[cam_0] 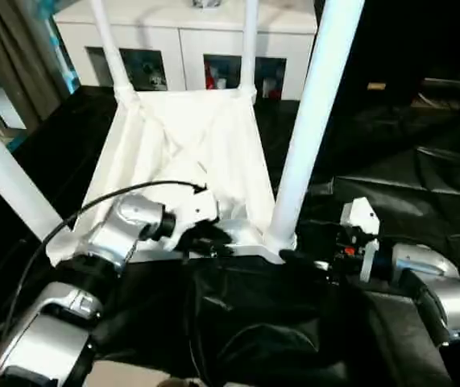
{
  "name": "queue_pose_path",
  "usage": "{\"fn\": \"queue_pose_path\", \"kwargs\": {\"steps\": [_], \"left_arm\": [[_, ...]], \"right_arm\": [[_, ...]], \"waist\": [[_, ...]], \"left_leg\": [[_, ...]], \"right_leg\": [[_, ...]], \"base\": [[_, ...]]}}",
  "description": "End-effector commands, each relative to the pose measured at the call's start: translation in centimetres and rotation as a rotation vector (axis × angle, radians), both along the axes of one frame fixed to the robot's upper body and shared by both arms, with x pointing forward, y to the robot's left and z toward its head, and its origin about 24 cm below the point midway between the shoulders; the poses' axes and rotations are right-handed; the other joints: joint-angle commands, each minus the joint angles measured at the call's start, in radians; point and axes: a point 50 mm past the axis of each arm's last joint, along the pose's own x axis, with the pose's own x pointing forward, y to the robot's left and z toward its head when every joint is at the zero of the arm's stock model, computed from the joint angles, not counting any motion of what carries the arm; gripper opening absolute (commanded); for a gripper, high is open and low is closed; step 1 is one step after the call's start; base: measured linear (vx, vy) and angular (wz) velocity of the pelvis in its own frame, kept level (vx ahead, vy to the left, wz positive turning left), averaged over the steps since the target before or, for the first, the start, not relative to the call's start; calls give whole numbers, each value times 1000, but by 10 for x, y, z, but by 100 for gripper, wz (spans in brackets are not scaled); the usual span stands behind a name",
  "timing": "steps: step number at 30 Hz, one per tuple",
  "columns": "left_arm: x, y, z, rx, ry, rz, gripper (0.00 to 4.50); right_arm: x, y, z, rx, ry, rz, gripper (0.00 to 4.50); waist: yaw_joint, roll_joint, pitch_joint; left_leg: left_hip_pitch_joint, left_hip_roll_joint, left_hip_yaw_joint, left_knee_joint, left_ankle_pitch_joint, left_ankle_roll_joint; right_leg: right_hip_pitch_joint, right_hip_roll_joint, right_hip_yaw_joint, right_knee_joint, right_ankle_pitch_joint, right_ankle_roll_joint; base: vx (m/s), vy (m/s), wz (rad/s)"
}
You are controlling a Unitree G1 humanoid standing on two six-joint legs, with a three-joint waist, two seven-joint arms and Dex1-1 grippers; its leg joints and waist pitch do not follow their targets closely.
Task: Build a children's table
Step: Rotate leg to tighten
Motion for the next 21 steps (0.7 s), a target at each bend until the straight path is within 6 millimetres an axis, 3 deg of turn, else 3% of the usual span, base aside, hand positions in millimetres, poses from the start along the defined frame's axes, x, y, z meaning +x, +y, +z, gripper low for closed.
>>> {"fn": "queue_pose_path", "kwargs": {"steps": [1,5,8,13,15,19,20,21], "left_arm": [[4,-1,4,10,-13,-7,70],[7,-1,5,-9,-14,3,48],[7,-3,5,-42,0,3,18],[1,-5,-2,-63,47,-24,6],[-3,-11,-7,-89,65,-27,2],[-10,-21,-11,-140,84,-36,0],[-10,-21,-11,-140,84,-36,0],[-11,-23,-11,-151,86,-39,0]], "right_arm": [[2,-1,6,0,-25,-7,389],[0,-2,5,-4,-23,-13,389],[-1,-3,3,-7,-18,-11,389],[3,-1,0,-22,-25,-47,389],[13,0,-3,-26,-34,-135,407],[15,8,-7,-64,-30,-105,441],[15,8,-7,-64,-30,-105,446],[16,10,-8,-75,-33,-102,446]], "waist": [[-1,5,-73],[1,-1,-73],[2,1,-73],[0,6,-75],[-2,7,-78],[2,-4,-78],[4,0,-78],[6,-3,-78]], "left_leg": [[22,53,-23,-70,-163,63],[20,51,-22,-68,-156,69],[19,53,-23,-69,-159,69],[20,53,-24,-69,-152,66],[20,51,-24,-68,-141,64],[18,53,-21,-66,-118,79],[19,54,-21,-65,-111,88],[21,55,-20,-64,-109,94]], "right_leg": [[50,-53,28,-51,-77,-290],[52,-55,29,-53,-95,-286],[52,-56,28,-54,-109,-285],[51,-54,27,-51,-84,-287],[51,-54,26,-48,-63,-296],[53,-56,26,-43,-31,-309],[51,-55,27,-43,-27,-305],[50,-55,27,-43,-32,-304]], "base": [[0,0,0],[0,0,0],[0,0,0],[0,0,0],[0,0,0],[0,0,0],[0,0,0],[0,0,0]]}}
